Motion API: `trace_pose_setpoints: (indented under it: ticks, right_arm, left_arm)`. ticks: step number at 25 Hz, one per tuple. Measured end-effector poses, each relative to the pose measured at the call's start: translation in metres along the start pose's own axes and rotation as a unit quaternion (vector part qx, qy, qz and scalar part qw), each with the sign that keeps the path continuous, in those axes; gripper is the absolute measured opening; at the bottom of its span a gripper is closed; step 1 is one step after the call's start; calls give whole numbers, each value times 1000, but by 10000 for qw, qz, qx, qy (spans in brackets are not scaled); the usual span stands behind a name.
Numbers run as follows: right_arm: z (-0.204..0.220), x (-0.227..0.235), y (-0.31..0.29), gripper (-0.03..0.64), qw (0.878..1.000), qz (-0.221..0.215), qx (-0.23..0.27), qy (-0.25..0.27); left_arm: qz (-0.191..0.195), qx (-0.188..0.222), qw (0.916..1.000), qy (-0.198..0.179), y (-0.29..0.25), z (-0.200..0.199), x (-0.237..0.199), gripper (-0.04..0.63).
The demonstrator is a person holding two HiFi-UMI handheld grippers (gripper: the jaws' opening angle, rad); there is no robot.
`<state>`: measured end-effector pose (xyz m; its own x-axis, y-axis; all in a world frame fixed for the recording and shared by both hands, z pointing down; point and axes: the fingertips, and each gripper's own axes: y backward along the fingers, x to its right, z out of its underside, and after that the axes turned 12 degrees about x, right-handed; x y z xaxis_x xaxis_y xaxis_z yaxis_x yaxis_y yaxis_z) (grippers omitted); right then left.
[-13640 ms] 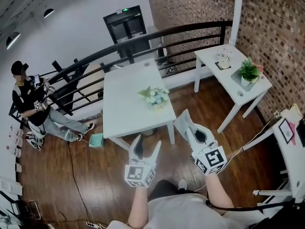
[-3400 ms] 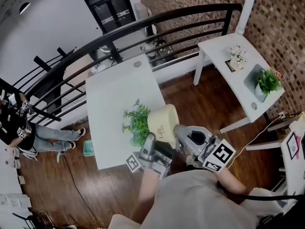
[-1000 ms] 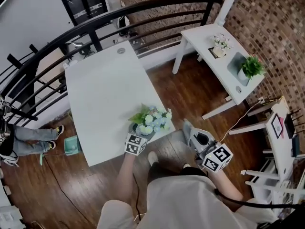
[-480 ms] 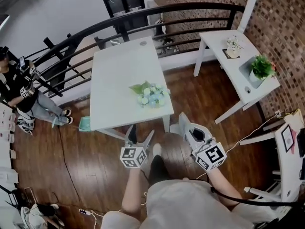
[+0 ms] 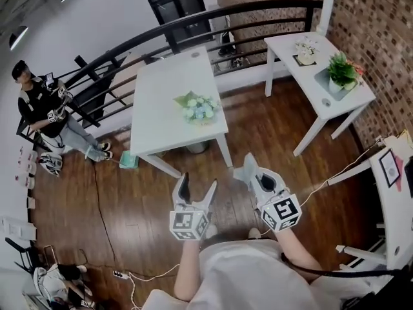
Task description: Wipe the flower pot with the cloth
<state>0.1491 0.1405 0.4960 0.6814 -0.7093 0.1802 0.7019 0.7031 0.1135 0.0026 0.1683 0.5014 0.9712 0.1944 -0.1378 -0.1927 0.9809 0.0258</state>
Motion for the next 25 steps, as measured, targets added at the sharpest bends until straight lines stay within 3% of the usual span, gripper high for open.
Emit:
trace_pose_setpoints:
  ticks: [7,13,25]
  right_arm:
    - [-15,-32,11,3,9989,175,136,411]
    - [-24,-72,-18,3,9964,42,267,806]
    - [7,-133,-28,3,9953,-58,-75,967]
  left_arm:
    - [257,184,9995,-73,29,-9,10,405]
    - [104,500,9987,-93,48,-35,-32,388]
    - [180,509,9984,174,80,-37,-74,387]
